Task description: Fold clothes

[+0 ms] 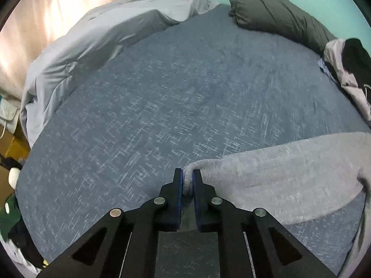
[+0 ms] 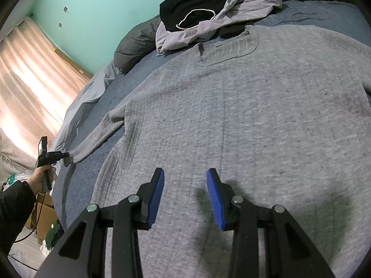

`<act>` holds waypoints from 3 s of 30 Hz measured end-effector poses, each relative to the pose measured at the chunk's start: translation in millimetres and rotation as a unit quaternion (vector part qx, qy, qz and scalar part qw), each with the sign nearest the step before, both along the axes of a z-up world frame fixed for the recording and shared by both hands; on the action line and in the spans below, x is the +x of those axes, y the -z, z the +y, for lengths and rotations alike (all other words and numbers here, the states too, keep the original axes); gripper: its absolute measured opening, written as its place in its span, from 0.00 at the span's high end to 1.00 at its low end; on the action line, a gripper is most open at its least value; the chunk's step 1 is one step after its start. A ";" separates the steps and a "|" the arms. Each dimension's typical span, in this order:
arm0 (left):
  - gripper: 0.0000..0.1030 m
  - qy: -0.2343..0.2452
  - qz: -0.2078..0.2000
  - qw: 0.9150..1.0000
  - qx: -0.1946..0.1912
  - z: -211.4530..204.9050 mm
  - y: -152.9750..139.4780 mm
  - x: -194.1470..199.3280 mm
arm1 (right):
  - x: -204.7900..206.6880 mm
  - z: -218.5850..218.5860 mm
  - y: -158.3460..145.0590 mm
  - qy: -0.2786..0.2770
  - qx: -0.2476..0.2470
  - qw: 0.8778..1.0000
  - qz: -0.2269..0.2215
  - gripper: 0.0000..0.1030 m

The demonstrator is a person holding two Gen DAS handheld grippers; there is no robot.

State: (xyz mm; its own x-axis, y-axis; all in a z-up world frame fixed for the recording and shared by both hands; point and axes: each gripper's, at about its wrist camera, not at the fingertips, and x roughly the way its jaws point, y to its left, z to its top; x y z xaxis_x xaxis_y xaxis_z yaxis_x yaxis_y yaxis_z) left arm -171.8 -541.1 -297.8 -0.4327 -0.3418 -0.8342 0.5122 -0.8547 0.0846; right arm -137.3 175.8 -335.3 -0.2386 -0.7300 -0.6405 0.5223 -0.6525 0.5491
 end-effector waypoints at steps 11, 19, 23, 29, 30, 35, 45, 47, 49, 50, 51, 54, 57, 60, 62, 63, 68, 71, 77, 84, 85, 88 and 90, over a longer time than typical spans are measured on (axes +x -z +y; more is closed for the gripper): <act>0.60 0.159 0.041 0.984 0.069 116.7 -19.3 -91.3 | -9.5 2.7 2.6 -0.008 0.001 1.000 0.003 0.63; 0.58 0.281 0.007 0.957 0.076 248.1 10.3 -194.9 | -21.2 6.6 5.7 -0.010 0.011 1.000 0.009 0.63; 0.58 0.302 0.002 0.949 0.085 290.7 24.1 -237.5 | -29.1 11.4 5.1 -0.010 0.017 1.000 0.016 0.63; 0.52 0.327 -0.013 0.942 0.082 339.2 48.3 -282.7 | -40.7 19.6 8.2 -0.009 0.019 1.000 0.014 0.63; 0.50 0.333 -0.013 0.939 0.079 347.1 50.5 -290.1 | -42.0 20.6 9.4 -0.008 0.019 1.000 0.013 0.63; 0.47 0.346 -0.027 0.934 0.083 361.2 59.6 -312.6 | -48.0 24.1 16.8 -0.007 0.018 1.000 0.001 0.63; 0.97 0.400 -0.053 0.913 0.064 380.2 56.4 -306.6 | -46.7 21.1 18.1 -0.013 0.013 1.000 -0.005 0.63; 0.97 0.402 -0.050 0.912 0.058 381.7 50.7 -303.9 | -46.1 21.2 17.0 -0.012 0.012 1.000 -0.004 0.63; 0.97 0.399 -0.046 0.915 0.049 382.0 44.2 -302.2 | -46.6 22.6 16.1 -0.010 0.007 1.000 -0.006 0.63; 0.97 0.397 -0.043 0.916 0.046 382.4 41.5 -302.4 | -47.0 23.4 15.8 -0.008 0.005 1.000 -0.008 0.63; 0.97 0.395 -0.040 0.917 0.038 383.2 38.0 -302.9 | -47.2 24.2 15.1 -0.007 0.003 1.000 -0.008 0.63; 0.98 0.381 -0.029 0.924 0.013 385.5 30.0 -308.9 | -47.9 26.6 13.0 -0.005 0.000 1.000 -0.007 0.63; 0.98 0.360 -0.020 0.933 -0.006 384.2 26.4 -320.1 | -48.8 28.1 13.0 -0.002 0.000 1.000 -0.006 0.63; 0.98 0.352 -0.033 0.935 -0.014 384.0 35.2 -333.2 | -50.2 29.1 13.6 0.000 0.001 1.000 -0.007 0.63; 0.97 0.345 -0.046 0.937 -0.012 381.1 43.9 -339.3 | -50.3 29.4 13.7 0.002 0.001 1.000 -0.008 0.63; 0.97 0.343 -0.053 0.938 -0.008 379.6 48.0 -339.6 | -50.3 29.2 13.5 0.001 0.001 1.000 -0.008 0.63; 0.88 0.317 -0.024 0.948 0.008 355.2 23.1 -327.2 | -47.7 29.9 9.6 0.003 0.000 1.000 0.000 0.63; 0.82 0.310 0.000 0.950 0.030 334.6 -1.2 -300.0 | -45.4 29.7 5.8 0.007 -0.003 1.000 0.005 0.63; 0.77 0.331 -0.002 0.943 0.043 314.3 -13.1 -212.6 | -39.5 28.8 0.2 0.010 -0.010 1.000 0.012 0.63; 0.76 0.336 -0.021 0.941 0.030 302.4 14.9 -149.5 | -32.5 25.5 -4.9 0.008 -0.021 1.000 0.011 0.63; 0.76 0.337 -0.022 0.941 0.026 302.9 19.0 -145.0 | -31.6 24.7 -5.5 0.007 -0.021 1.000 0.012 0.63; 0.76 0.344 -0.021 0.938 0.017 312.1 26.5 -142.5 | -32.2 24.2 -5.9 0.007 -0.022 1.000 0.011 0.63; 0.76 0.355 -0.027 0.935 0.006 320.2 32.8 -144.5 | -33.2 25.3 -5.8 0.008 -0.021 1.000 0.011 0.63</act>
